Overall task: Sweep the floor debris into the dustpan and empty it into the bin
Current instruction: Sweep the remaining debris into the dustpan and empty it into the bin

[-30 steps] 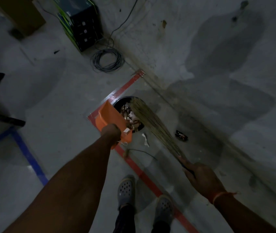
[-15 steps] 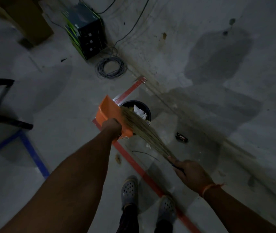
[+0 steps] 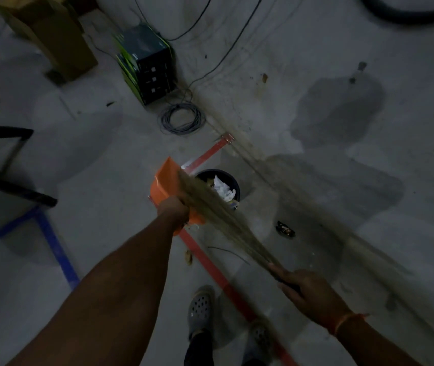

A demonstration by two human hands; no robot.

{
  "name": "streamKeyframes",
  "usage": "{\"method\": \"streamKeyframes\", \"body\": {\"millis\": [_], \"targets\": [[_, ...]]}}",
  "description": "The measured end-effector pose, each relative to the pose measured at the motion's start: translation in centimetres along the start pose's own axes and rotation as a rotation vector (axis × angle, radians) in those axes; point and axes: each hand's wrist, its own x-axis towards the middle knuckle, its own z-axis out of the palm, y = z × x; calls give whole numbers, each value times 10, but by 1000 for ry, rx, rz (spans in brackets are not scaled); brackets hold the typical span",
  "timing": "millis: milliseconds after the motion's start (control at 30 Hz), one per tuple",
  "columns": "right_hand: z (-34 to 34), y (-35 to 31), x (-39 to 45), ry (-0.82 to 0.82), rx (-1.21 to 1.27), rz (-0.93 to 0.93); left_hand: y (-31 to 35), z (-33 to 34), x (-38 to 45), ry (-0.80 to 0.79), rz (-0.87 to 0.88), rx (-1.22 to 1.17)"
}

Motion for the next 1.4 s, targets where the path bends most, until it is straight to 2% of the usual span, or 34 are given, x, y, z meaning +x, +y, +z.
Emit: {"method": "streamKeyframes", "body": {"millis": [33,67,100,233,367,467,667,733,967,1133,1267,1333,1400], "targets": [[-1,-3,-2,-16,-26,-22,-12,-4,-14,-181,-21,20],[-4,-7,-4,-47,-44,-28,-20,-10,-24,-262,-17,32],[-8,-11,-5,-74,-51,-14,-27,-14,-25,-270,-23,9],[-28,-28,0,-31,-8,105,-41,-40,-34,-248,-107,-116],[-43,-36,3,26,147,243,-34,-96,-128,-196,-112,-273],[-55,-43,-2,41,261,212,-47,-117,-177,-131,-163,-436],[-69,-62,-32,-27,227,103,-94,-134,-297,-46,-265,-671],[-67,-72,-40,-86,190,27,-117,-135,-336,-13,-297,-724],[-36,-161,-62,-390,92,-36,-213,-144,-467,186,-422,-927],[7,-216,-107,-476,89,-61,-299,-142,-547,254,-483,-970],[34,-254,-142,-455,109,-110,-351,-149,-598,255,-506,-986],[39,-269,-162,-508,295,1,-371,-152,-617,248,-518,-974],[44,-274,-194,-710,409,182,-388,-153,-632,225,-518,-953]]}}
